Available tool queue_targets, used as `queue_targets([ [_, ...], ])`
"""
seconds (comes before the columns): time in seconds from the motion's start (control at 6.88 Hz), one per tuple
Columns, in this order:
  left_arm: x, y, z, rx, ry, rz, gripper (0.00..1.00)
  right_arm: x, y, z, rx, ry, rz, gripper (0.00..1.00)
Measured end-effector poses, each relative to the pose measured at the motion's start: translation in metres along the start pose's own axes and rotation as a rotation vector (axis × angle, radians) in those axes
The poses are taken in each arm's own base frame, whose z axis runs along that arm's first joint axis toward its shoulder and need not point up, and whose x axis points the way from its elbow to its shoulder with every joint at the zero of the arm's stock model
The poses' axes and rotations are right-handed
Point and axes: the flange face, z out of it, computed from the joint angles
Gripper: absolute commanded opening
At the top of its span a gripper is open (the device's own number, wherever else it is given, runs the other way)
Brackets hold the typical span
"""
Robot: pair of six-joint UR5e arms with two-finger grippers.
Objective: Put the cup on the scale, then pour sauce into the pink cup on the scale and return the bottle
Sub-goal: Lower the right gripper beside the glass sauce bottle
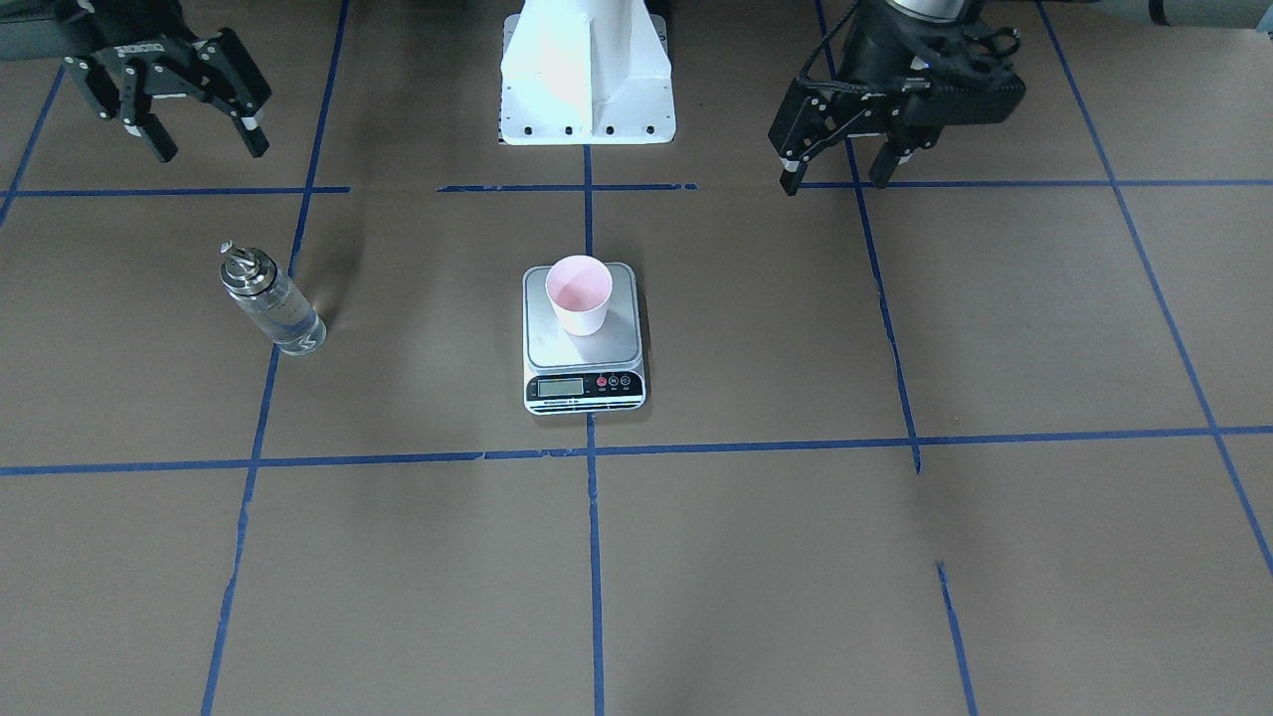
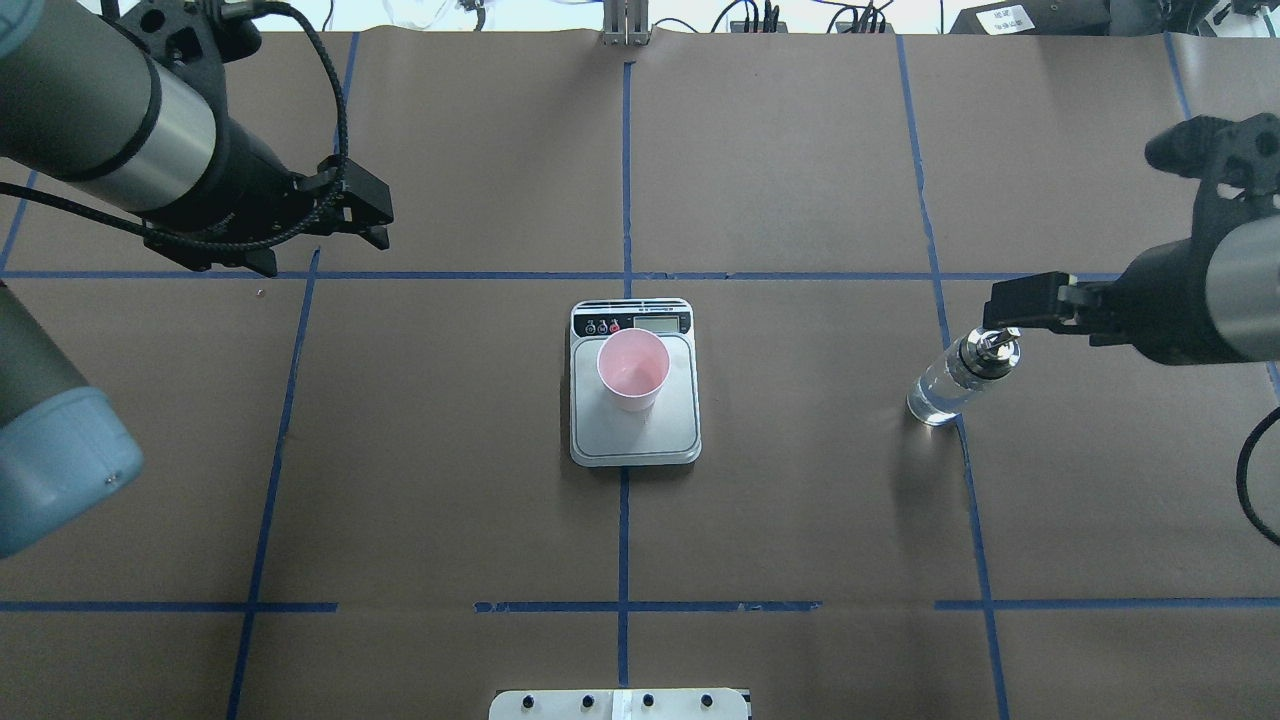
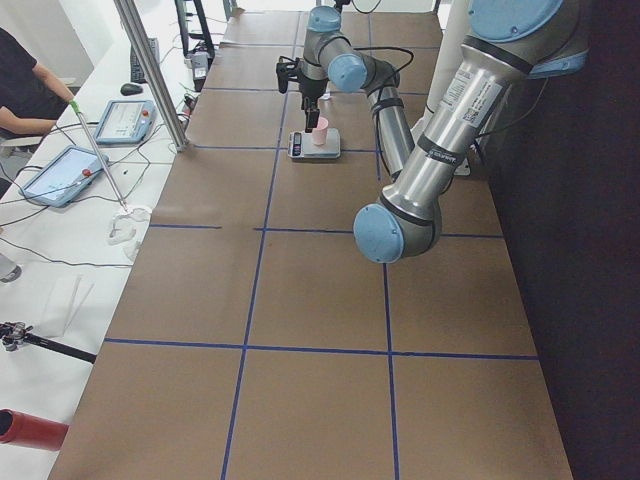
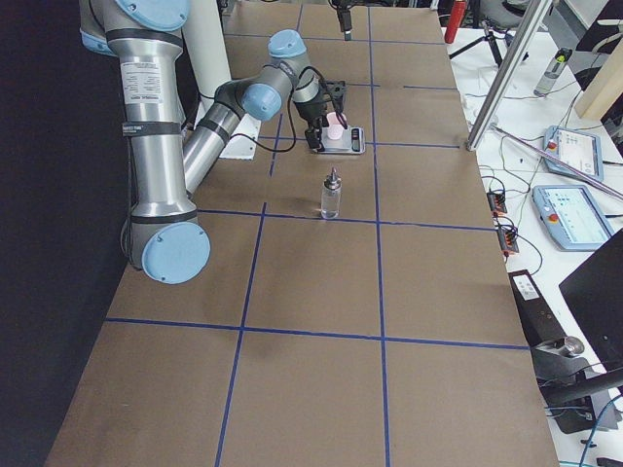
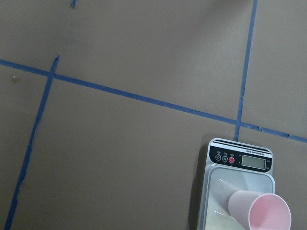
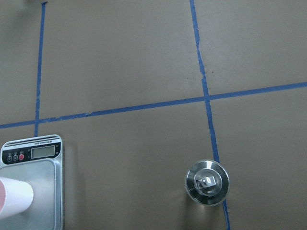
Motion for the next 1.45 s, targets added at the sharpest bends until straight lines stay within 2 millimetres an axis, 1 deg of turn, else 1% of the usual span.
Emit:
queue_targets([
  [0.15, -0.017, -0.015, -0.007, 0.012, -0.022, 0.036, 1.00, -0.008, 0.036, 0.016, 0.046, 0.040, -0.018, 1.00],
  [0.29, -0.038, -0.031, -0.014, 0.028, -0.051, 0.086, 1.00, -0.010, 0.068, 0.031, 0.091, 0.077, -0.038, 1.00],
  [0.44, -0.061, -0.045, -0.018, 0.039, -0.081, 0.139, 1.00, 0.000, 0.095, 0.043, 0.136, 0.098, -0.067, 1.00],
  [0.58, -0.082, -0.056, -0.022, 0.047, -0.107, 0.185, 1.00, 0.021, 0.116, 0.053, 0.184, 0.094, -0.099, 1.00],
  [0.73, -0.100, -0.064, -0.024, 0.050, -0.130, 0.231, 1.00, 0.042, 0.128, 0.067, 0.234, 0.080, -0.121, 1.00],
  [0.87, -0.126, -0.075, -0.028, 0.052, -0.162, 0.297, 1.00, 0.059, 0.135, 0.091, 0.289, 0.054, -0.130, 1.00],
  [1.02, -0.159, -0.087, -0.034, 0.049, -0.200, 0.375, 1.00, 0.076, 0.141, 0.117, 0.340, 0.023, -0.127, 1.00],
  [1.16, -0.193, -0.097, -0.038, 0.036, -0.239, 0.460, 1.00, 0.090, 0.144, 0.138, 0.398, 0.010, -0.127, 1.00],
  [1.31, -0.224, -0.106, -0.039, 0.015, -0.273, 0.533, 1.00, 0.098, 0.147, 0.150, 0.449, 0.011, -0.135, 1.00],
  [1.45, -0.252, -0.113, -0.037, -0.014, -0.303, 0.602, 1.00, 0.098, 0.149, 0.157, 0.497, 0.007, -0.139, 1.00],
])
